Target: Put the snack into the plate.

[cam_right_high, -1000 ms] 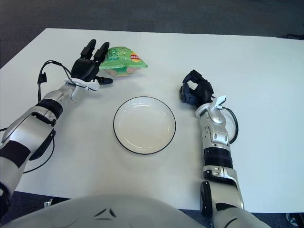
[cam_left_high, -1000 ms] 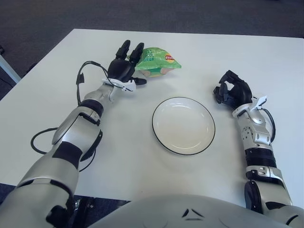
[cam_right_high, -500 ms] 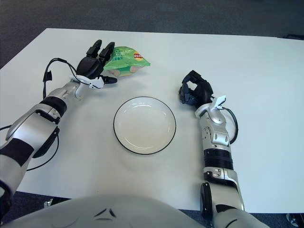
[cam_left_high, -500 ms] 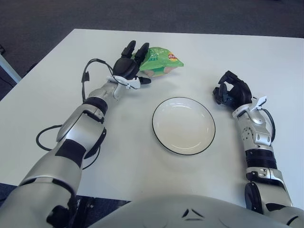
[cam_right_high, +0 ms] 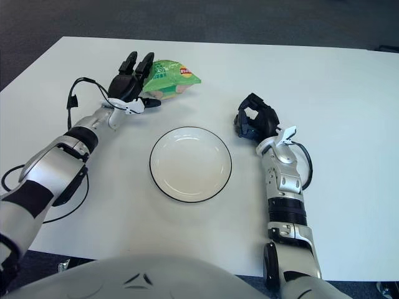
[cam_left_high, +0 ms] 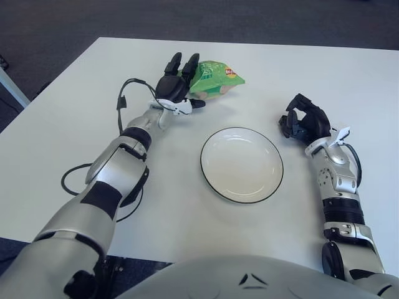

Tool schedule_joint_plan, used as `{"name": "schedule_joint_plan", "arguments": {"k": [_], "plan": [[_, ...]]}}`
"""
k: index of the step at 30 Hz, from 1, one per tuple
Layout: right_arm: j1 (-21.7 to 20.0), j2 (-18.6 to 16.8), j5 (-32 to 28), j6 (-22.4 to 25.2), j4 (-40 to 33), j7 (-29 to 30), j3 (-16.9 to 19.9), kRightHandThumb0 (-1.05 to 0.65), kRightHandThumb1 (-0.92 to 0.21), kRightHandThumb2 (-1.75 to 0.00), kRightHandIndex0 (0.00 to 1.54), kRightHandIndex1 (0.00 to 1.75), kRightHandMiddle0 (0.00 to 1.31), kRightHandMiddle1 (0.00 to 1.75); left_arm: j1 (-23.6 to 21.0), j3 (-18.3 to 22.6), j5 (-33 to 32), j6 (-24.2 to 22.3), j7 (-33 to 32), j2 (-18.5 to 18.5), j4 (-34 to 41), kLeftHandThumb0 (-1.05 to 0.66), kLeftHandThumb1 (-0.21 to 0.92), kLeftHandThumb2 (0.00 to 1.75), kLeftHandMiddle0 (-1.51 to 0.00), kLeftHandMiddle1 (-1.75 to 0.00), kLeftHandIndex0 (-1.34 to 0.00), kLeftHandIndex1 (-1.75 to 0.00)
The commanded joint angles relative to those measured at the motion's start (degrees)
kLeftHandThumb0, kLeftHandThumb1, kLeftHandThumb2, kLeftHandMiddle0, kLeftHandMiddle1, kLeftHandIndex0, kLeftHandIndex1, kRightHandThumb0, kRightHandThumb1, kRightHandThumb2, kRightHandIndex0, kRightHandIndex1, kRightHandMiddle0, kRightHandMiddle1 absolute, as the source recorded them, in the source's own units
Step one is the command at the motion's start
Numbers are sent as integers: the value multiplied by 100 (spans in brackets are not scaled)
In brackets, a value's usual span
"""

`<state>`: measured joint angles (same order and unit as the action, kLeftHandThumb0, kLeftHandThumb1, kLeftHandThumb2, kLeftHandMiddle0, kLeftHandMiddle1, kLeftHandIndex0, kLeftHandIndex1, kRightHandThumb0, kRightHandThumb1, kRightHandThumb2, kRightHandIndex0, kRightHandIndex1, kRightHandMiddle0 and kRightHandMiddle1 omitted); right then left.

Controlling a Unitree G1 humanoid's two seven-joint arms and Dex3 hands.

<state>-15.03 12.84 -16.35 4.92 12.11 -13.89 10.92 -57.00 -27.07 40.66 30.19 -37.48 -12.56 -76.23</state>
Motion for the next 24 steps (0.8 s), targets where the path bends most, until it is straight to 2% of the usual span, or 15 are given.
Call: {"name": "schedule_joint_plan", "arguments": {"k": [1,10,13,15,16,17,18,19,20,21,22,24], "plan": [[287,-95,35,250,109,-7,-66,-45,-43,-118,126,175,53,175,-132,152,-164,-54,-40,66,-39,-105,90,20,0,0,0,0],[325,-85,0,327,56,-95,-96,-45,-43,-118,126,175,53,175,-43,454,-447,-166,-330,340,-68,-105,88,17,0,0,0,0],[327,-71,-9,350,49,-137,-102,-45,-43,-118,126,175,52,175,9,553,-537,-189,-509,449,-99,-105,82,18,-1,-33,0,-35],[326,-61,-6,356,49,-161,-105,-45,-43,-118,126,175,52,175,28,634,-608,-200,-555,499,-118,-105,81,19,0,-40,0,-43],[325,-55,-3,358,49,-175,-107,-45,-43,-118,126,175,52,175,36,679,-648,-202,-579,522,-124,-105,79,19,0,-62,0,-69],[330,-46,5,353,40,-196,-116,-45,-43,-117,126,175,52,175,41,749,-706,-211,-642,547,-121,-105,78,19,0,-69,0,-77],[334,-40,11,349,32,-209,-122,-45,-44,-117,126,175,52,175,43,795,-744,-218,-686,562,-119,-104,78,20,0,-88,0,-101],[335,-29,26,342,32,-222,-133,-45,-44,-117,126,175,52,175,31,829,-773,-251,-782,608,-107,-104,77,21,0,-94,0,-110],[333,-13,49,332,40,-238,-147,-44,-44,-117,126,175,52,175,12,865,-801,-270,-927,678,-84,-102,77,23,0,-112,0,-131],[331,-3,65,325,48,-248,-156,-44,-44,-117,126,175,52,175,-2,886,-813,-281,-1024,727,-69,-99,75,27,-6,-134,-3,-147],[328,12,85,321,56,-258,-168,-44,-44,-117,126,175,52,175,-8,924,-837,-274,-1143,778,-54,-98,74,30,-7,-142,-4,-152],[323,35,110,333,59,-265,-184,-44,-44,-117,126,175,52,175,1,995,-882,-243,-1318,839,-44,-89,67,40,-24,-161,-16,-166]]}}
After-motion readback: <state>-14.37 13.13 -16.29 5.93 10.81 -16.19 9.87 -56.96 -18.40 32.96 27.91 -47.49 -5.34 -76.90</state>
